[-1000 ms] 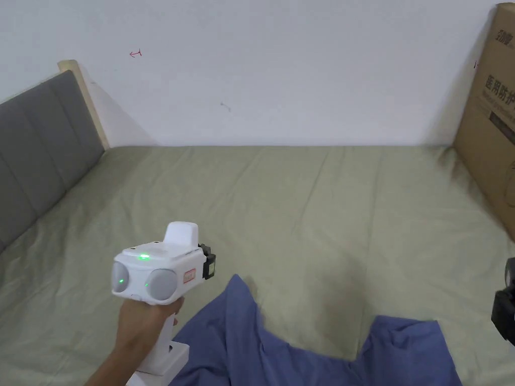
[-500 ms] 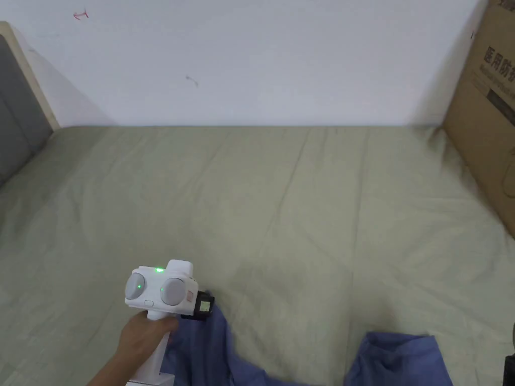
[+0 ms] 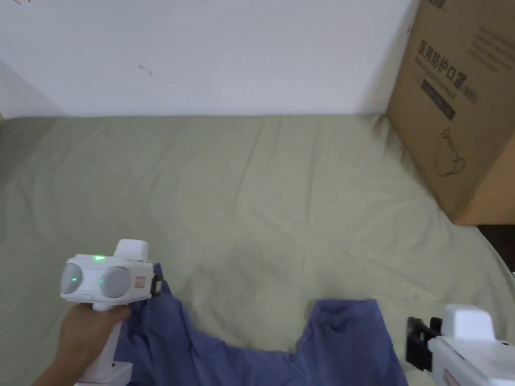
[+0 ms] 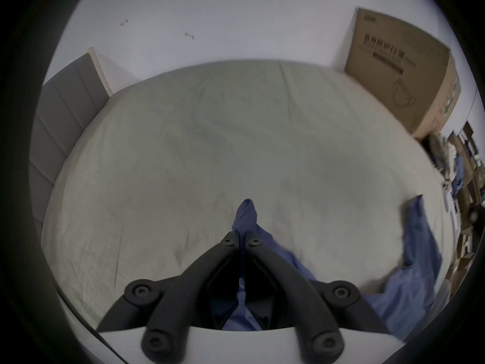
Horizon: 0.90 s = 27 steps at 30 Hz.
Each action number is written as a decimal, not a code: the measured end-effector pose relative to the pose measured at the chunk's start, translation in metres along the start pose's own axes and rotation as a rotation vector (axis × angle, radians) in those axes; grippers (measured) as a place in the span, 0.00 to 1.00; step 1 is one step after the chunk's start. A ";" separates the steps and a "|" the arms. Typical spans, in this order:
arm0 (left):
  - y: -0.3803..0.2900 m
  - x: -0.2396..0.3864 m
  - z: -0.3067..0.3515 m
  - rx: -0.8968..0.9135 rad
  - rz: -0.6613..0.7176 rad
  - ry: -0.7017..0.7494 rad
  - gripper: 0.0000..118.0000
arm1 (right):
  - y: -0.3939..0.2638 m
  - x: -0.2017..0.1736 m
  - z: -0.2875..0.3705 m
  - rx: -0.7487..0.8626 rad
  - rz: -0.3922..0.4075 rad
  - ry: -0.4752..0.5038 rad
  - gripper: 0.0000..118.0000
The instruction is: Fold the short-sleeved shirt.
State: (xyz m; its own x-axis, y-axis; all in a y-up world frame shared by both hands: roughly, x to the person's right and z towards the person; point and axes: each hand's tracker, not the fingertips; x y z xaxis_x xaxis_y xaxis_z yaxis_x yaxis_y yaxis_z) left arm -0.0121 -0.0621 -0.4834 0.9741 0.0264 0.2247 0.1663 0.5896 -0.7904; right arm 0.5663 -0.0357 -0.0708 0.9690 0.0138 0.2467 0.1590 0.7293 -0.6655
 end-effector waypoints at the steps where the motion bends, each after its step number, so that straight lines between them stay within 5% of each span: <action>1: -0.002 -0.003 0.013 0.020 -0.003 -0.002 0.00 | -0.005 0.002 -0.007 -0.035 -0.013 -0.006 0.52; 3: -0.006 -0.005 0.038 0.046 -0.005 0.003 0.00 | -0.002 0.008 -0.025 -0.135 -0.015 0.019 0.76; 7: -0.012 -0.013 0.071 0.090 0.016 -0.008 0.00 | 0.008 -0.001 -0.052 -0.306 0.010 0.014 0.77; 14: -0.025 -0.022 0.098 0.117 0.041 -0.001 0.00 | -0.010 -0.010 -0.070 -0.378 0.015 0.021 0.41; 16: -0.030 -0.026 0.101 0.119 0.050 0.005 0.00 | -0.006 -0.010 -0.067 -0.370 0.017 0.026 0.02; 22: -0.045 -0.038 0.122 0.141 0.094 0.018 0.00 | 0.012 -0.006 -0.039 -0.203 0.111 0.043 0.02; 27: -0.052 -0.055 0.153 0.203 0.139 0.030 0.00 | 0.030 -0.018 0.022 0.005 0.094 0.093 0.02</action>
State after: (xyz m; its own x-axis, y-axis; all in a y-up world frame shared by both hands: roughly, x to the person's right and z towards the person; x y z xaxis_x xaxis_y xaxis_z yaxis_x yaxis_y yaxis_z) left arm -0.0983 0.0294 -0.3675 0.9901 0.0958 0.1022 -0.0005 0.7319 -0.6814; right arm 0.5500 0.0005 -0.0796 0.9930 0.0188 0.1169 0.0660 0.7313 -0.6788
